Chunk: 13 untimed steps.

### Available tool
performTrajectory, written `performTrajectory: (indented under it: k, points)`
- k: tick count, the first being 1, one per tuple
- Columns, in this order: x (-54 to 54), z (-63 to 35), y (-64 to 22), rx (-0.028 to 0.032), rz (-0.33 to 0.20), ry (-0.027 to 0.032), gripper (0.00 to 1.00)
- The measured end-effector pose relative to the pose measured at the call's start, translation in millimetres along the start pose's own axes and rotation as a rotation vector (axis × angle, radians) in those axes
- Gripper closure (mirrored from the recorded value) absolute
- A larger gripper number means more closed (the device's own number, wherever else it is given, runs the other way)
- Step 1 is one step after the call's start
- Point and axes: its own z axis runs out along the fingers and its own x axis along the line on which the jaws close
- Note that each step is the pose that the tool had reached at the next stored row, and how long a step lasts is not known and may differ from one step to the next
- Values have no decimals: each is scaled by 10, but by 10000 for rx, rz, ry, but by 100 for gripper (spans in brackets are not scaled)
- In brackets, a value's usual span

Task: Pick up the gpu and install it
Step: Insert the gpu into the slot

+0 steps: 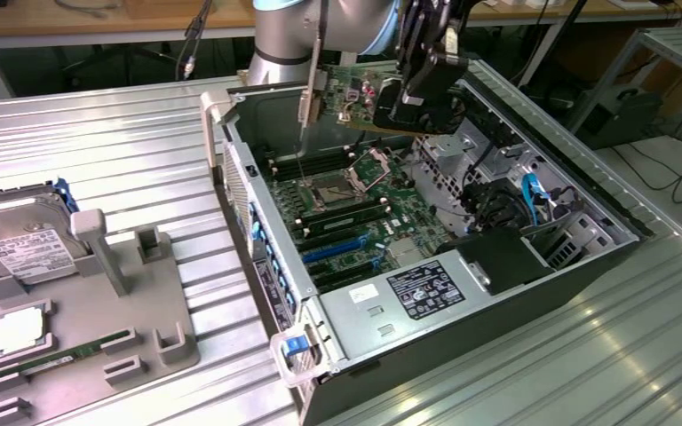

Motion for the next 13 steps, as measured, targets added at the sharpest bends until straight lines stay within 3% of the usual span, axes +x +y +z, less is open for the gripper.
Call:
performTrajectory:
  k: [13]
  points:
    - [0,1,0,-27,-2042,104,72]
